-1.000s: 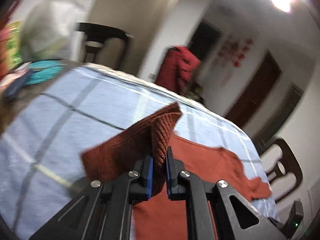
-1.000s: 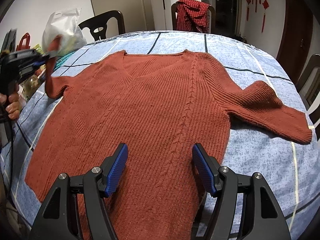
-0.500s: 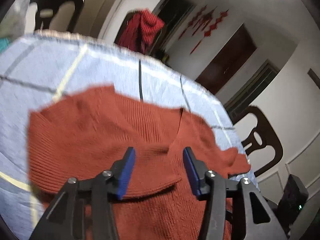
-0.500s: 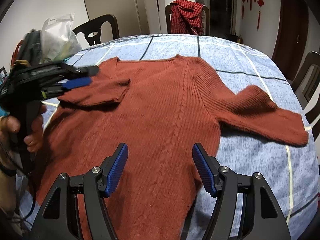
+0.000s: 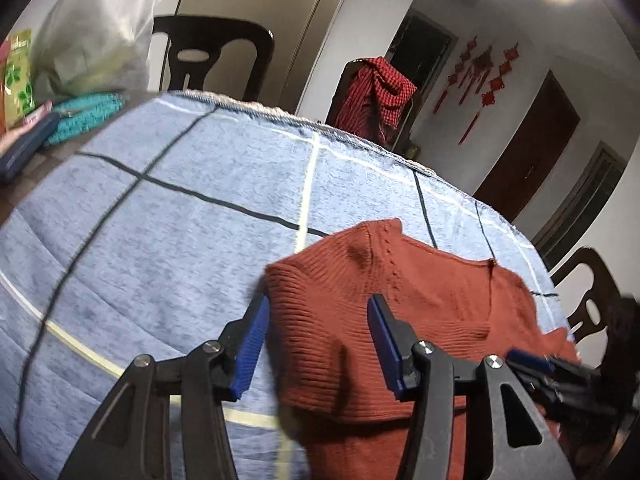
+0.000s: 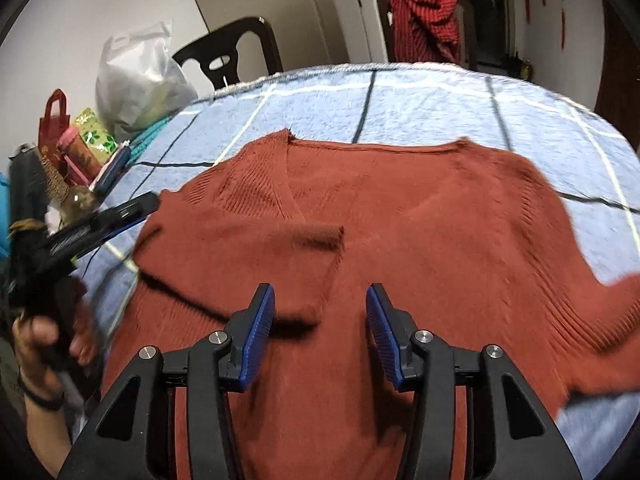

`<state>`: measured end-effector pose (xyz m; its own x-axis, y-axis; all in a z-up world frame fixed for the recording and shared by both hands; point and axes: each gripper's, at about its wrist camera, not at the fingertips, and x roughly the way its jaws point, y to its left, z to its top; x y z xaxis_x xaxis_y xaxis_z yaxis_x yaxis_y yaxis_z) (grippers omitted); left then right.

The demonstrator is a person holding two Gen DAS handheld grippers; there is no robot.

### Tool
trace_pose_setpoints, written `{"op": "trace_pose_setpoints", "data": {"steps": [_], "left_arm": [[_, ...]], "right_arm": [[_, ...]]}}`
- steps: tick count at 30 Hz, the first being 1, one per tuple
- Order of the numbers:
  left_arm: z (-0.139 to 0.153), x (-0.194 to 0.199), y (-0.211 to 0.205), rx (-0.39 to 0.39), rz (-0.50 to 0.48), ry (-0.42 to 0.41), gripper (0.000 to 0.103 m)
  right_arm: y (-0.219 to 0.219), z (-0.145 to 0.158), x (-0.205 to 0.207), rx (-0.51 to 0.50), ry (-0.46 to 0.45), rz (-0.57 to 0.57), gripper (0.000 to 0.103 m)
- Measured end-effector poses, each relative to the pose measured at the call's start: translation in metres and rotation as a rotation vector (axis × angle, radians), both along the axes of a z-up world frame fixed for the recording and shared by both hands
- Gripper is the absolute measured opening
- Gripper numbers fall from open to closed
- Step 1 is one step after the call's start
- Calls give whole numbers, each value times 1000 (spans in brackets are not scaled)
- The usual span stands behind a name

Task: Fold small clothes
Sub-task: 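Fold the held sleeve across the sweater body with the left tool, then release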

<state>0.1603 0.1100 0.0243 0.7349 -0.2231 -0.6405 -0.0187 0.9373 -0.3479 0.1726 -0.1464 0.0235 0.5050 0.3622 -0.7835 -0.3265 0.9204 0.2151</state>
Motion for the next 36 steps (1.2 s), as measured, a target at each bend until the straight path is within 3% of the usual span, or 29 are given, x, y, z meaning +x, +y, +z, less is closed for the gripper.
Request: {"op": "trace_pose_setpoints", "data": {"steps": [4, 7, 15, 19, 22, 25, 30, 36], "left_arm": [[-4, 5, 6, -4, 3, 10, 54], [-5, 5, 7, 0, 0, 11, 54], [1, 1, -14, 20, -86, -34, 54], [-3, 2, -33, 44, -147, -23, 54], [-4, 0, -40, 59, -164, -23, 54], [-2, -2, -43, 47, -177, -38, 54], [-14, 4, -53, 96, -192, 46, 53], [-15, 2, -58, 128, -222, 54, 57]], "right_arm": [[12, -10, 20, -32, 9, 0, 32], [14, -8, 23, -26, 12, 19, 5], [-8, 10, 32, 38, -56, -23, 5], [-17, -7, 48, 62, 38, -30, 6], [-23, -2, 43, 72, 20, -42, 6], [-23, 13, 30, 60, -56, -31, 6], [-17, -10, 28, -16, 27, 2, 6], [-25, -7, 10, -23, -10, -11, 10]]}}
